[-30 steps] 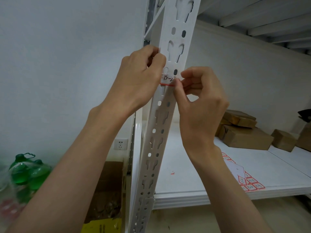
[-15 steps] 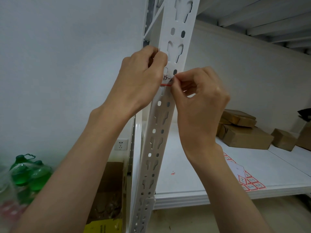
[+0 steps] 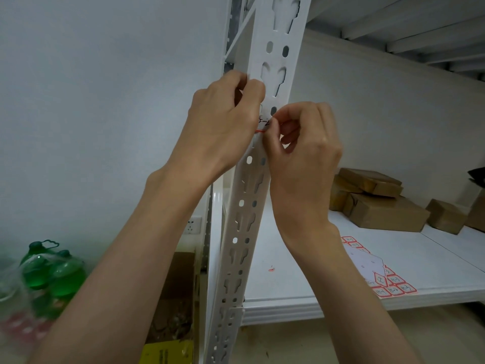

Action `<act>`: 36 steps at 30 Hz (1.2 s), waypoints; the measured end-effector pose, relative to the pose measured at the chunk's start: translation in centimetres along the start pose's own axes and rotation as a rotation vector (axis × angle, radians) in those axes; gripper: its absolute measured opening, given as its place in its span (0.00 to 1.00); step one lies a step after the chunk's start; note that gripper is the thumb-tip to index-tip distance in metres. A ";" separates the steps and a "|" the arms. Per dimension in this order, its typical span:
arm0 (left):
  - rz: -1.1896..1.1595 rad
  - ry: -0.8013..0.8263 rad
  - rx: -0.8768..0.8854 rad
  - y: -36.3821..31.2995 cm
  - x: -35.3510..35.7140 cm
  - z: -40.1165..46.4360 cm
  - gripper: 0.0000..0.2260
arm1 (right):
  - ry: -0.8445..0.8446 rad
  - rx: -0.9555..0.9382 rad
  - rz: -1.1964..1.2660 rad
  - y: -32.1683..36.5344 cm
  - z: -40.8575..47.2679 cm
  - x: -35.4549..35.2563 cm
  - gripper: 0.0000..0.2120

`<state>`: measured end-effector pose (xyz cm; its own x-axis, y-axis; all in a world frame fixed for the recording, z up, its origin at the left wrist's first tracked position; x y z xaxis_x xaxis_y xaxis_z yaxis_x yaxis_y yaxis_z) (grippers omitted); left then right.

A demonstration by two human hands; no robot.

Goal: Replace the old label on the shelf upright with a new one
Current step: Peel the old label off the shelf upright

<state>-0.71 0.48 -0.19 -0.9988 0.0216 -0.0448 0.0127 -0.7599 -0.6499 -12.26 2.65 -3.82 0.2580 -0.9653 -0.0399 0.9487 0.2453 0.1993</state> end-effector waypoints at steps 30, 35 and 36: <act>0.131 0.057 0.023 1.2 -0.2 0.5 0.12 | 0.035 0.337 0.513 -2.2 0.7 -1.0 0.06; 0.160 0.051 0.024 1.2 -0.2 0.5 0.16 | 0.056 0.309 0.529 -2.5 0.4 -1.2 0.06; 0.159 0.053 0.027 1.2 -0.1 0.5 0.16 | 0.060 0.291 0.521 -2.5 0.3 -1.2 0.05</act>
<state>-0.58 -0.76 -0.54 -0.9802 -0.0670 -0.1861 0.1688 -0.7737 -0.6106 -15.02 3.17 -3.94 0.6939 -0.7154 0.0814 0.6074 0.6423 0.4674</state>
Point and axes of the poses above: each hand's wrist, its own z-axis towards the middle knuckle, its own x-axis out of the palm, y = z × x, the point moved 3 cm from there along z, towards the middle knuckle, and after that the axes turned 13 degrees about -z, right-handed, at the moved point
